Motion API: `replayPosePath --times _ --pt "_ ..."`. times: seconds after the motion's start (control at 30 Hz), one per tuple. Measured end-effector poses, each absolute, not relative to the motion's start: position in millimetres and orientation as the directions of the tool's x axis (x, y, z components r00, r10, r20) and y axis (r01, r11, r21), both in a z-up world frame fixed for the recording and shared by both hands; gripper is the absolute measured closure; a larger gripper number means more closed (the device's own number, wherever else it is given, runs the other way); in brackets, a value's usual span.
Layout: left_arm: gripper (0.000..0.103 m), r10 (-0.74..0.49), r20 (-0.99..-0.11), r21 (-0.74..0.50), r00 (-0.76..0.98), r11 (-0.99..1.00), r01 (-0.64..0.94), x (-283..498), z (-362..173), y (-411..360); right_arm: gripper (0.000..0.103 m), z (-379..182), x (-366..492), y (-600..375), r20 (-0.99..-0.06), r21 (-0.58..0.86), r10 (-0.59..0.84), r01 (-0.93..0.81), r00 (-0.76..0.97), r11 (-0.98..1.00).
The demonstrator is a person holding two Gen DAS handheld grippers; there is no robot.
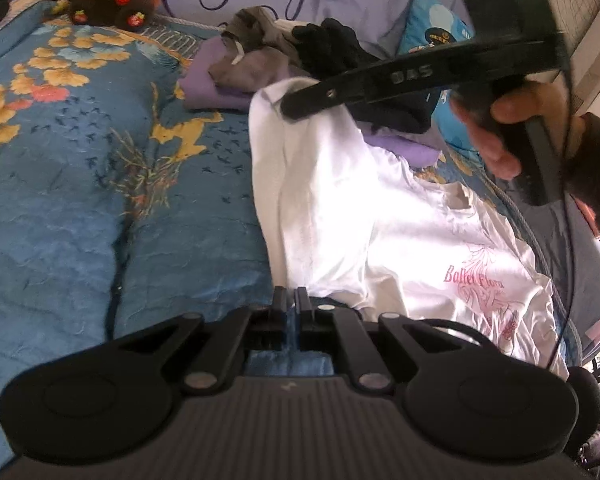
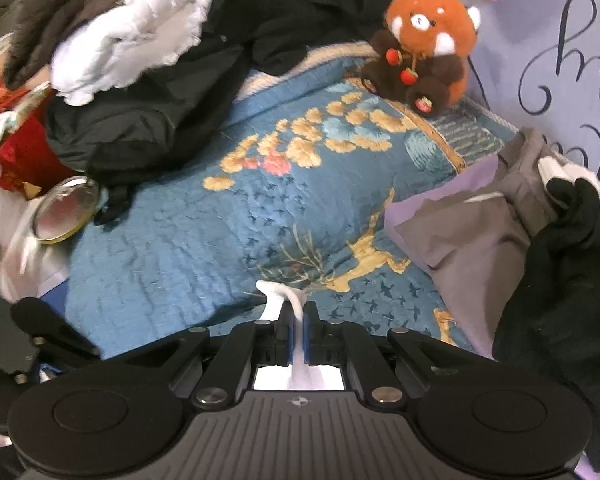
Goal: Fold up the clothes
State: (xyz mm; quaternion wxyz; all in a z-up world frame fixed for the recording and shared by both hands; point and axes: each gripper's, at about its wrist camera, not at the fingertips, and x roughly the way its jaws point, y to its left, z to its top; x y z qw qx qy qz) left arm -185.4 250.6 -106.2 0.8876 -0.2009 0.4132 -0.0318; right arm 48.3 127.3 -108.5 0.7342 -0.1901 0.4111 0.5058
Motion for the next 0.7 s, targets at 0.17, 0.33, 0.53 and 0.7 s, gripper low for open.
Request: replayPosePath --times 0.17,0.33,0.53,0.7 --pt "0.100 -0.221 -0.747 -0.396 0.626 0.905 -0.153 -186 -121 260 0.098 -127 59 135 -0.817 0.118 0.541 -0.859 0.200 0.497" --pt "0.100 -0.235 -0.717 -0.414 0.657 0.901 -0.129 -184 -111 254 0.083 -146 69 143 -0.836 0.097 0.490 -0.813 0.246 0.574" --pt "0.096 -0.277 -0.657 -0.431 0.701 0.901 -0.047 -162 -87 241 0.057 -140 67 111 -0.827 0.048 0.475 -0.805 0.300 0.592" --pt "0.091 -0.322 -0.649 -0.437 0.689 0.899 0.009 -127 -86 217 0.045 -130 62 78 -0.812 0.003 0.470 -0.803 0.345 0.595"
